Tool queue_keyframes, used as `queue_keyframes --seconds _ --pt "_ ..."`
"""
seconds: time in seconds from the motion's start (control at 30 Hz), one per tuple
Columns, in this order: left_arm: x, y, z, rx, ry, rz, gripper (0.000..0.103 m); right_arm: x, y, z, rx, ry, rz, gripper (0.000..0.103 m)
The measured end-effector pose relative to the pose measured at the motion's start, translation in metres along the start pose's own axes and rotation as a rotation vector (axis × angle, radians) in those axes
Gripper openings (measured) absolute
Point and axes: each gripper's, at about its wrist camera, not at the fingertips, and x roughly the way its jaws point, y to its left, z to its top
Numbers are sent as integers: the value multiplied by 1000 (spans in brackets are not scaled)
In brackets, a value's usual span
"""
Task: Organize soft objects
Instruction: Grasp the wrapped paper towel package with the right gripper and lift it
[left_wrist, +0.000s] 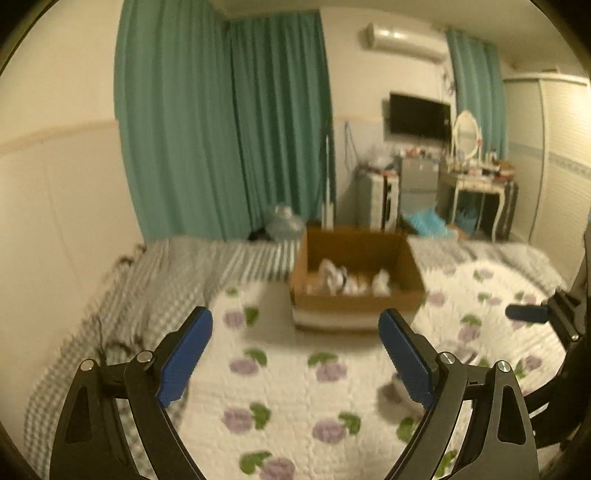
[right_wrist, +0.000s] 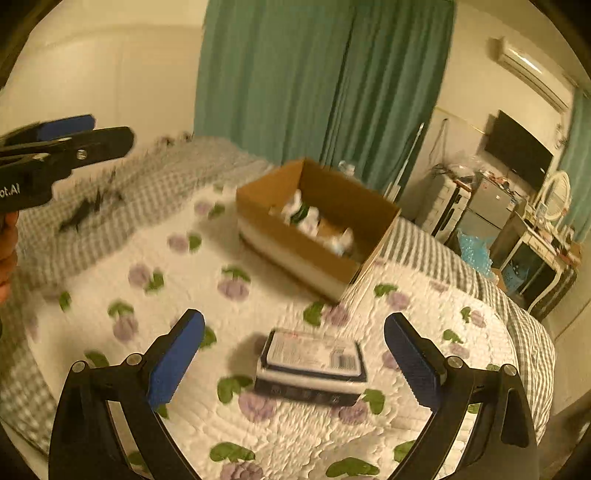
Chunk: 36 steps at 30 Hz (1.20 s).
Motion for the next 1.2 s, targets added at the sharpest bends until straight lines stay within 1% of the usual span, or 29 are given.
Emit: queue_keyframes --seconds 0.1,0.17,0.27,0.33,0.43,0.5,0.63,0.7,0.87,0.9,0.93,0.97,1.0,1.07,1.13,1.2 --pt "20 -11 -32 9 61 40 93 27 15 -10 -88 56 -9 98" --pt "32 -15 -52 7 104 51 93 45 20 -17 -115 90 -6 98" --pt "51 -19 -78 9 173 63 93 78 24 -29 -157 171 -11 98" --pt "59 -19 -91 13 204 69 93 96 25 -39 -185 229 -10 98" --pt "70 -16 -102 6 239 68 93 115 26 -51 -199 304 0 98" --pt "75 -16 -109 6 256 63 93 123 26 -56 -200 331 8 98" --pt "83 -15 -118 3 279 57 93 133 27 -59 -203 354 -2 98" --pt "84 -14 -119 -2 282 37 93 139 27 -61 -202 374 -29 98" --pt "84 -12 -120 -9 281 28 93 146 24 -60 -189 382 -50 98" --pt "84 -12 -120 -10 281 27 93 148 23 -60 -185 384 -56 94" --pt "84 -12 -120 -10 281 26 93 150 21 -59 -183 386 -71 85" --pt "85 -12 -120 -9 283 26 93 151 20 -59 -184 386 -87 80" --pt "85 -13 -120 -7 283 27 93 151 18 -58 -185 385 -102 78" --pt "84 -13 -120 -3 284 27 93 151 15 -56 -167 381 -86 74" --pt "83 -13 -119 1 284 26 93 148 16 -55 -167 369 -81 62" --pt "82 -12 -118 4 283 26 93 143 19 -52 -178 351 -81 55"
